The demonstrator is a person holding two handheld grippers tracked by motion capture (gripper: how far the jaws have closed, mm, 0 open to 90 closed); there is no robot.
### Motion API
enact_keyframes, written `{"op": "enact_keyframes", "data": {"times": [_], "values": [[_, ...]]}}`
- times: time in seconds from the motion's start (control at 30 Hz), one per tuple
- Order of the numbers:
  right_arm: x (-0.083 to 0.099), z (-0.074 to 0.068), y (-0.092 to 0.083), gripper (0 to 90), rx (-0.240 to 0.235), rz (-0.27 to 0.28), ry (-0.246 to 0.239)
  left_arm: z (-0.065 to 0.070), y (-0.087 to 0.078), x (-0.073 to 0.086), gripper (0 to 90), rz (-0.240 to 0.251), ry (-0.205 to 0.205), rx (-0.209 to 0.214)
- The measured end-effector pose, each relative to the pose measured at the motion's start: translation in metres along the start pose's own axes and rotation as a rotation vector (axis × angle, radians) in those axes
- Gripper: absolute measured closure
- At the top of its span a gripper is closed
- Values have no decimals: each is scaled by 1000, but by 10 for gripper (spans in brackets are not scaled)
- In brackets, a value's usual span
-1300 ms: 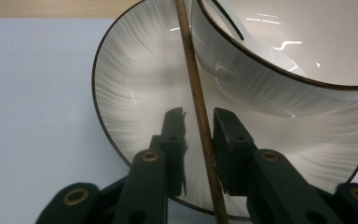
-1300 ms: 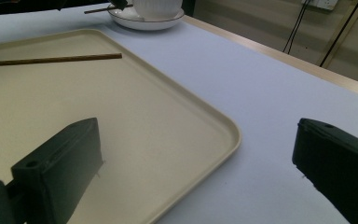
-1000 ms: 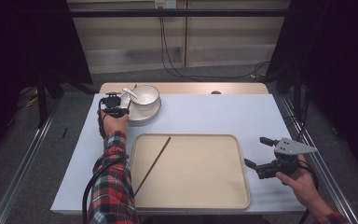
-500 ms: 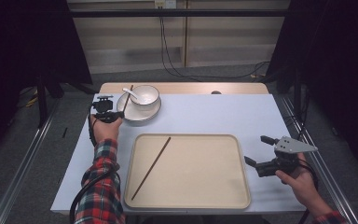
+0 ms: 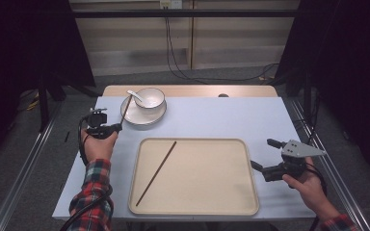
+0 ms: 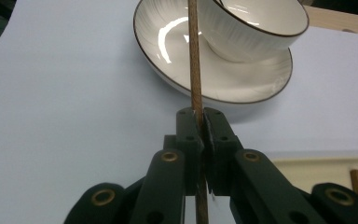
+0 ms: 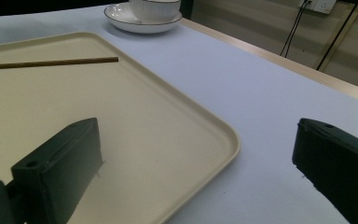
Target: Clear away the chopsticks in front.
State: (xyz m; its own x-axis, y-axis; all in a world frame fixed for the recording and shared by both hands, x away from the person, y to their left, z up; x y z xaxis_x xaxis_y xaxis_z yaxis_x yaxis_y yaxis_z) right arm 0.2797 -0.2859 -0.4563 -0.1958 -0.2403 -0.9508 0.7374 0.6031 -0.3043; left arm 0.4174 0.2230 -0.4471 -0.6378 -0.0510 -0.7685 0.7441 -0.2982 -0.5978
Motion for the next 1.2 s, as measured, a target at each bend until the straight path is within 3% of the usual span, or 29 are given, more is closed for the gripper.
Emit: {"op": "enact_keyframes", "data": {"times": [0.23, 0.37, 0.43, 0.47, 0.5, 0.53, 0.57, 0.6, 0.63, 0.73, 1.0, 1.2], "values": [[0, 1, -2, 11, 13, 3, 17, 5, -19, 15, 858, 13, 6, 48], [0, 2, -4, 10, 24, 5, 13, 15, -26, 26, 858, 10, 13, 86], [1, 1, -4, 10, 20, 2, 18, 22, -29, 29, 858, 8, 24, 103], [2, 1, -4, 10, 26, -6, 21, 35, -32, 32, 858, 8, 46, 128], [2, 1, -4, 10, 26, -6, 21, 35, -32, 32, 858, 8, 46, 128], [1, 0, -4, 10, 24, -9, 12, 46, -34, 35, 858, 4, 65, 157], [1, 0, -4, 10, 24, -9, 12, 46, -34, 35, 858, 4, 65, 157], [1, -2, -4, 10, 15, -8, 6, 56, -35, 40, 858, 0, 74, 189], [1, -2, -4, 10, 15, -8, 6, 56, -35, 40, 858, 0, 74, 189], [0, -3, -4, 10, 21, -1, -8, 72, -38, 53, 858, -30, 101, 231], [0, -3, -3, 10, 14, -2, 1, 87, -38, 78, 857, -83, 114, 277], [0, -2, -4, 10, 12, -1, -4, 99, -36, 92, 857, -118, 150, 298]]}}
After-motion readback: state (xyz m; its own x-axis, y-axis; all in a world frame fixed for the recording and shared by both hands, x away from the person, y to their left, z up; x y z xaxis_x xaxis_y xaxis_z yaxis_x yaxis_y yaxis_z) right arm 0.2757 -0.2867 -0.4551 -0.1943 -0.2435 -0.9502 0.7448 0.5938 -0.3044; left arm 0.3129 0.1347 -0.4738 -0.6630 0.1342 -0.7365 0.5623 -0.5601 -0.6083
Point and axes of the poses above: each handheld gripper's, and its own axes: y roughly forward along the jaws, x roughly out of its underside, z roughly to its right, the point moved 4 cm from there along y, roughly forward along the jaws, and after that the axes turned 5 degrees about z, right-handed, at the moved point
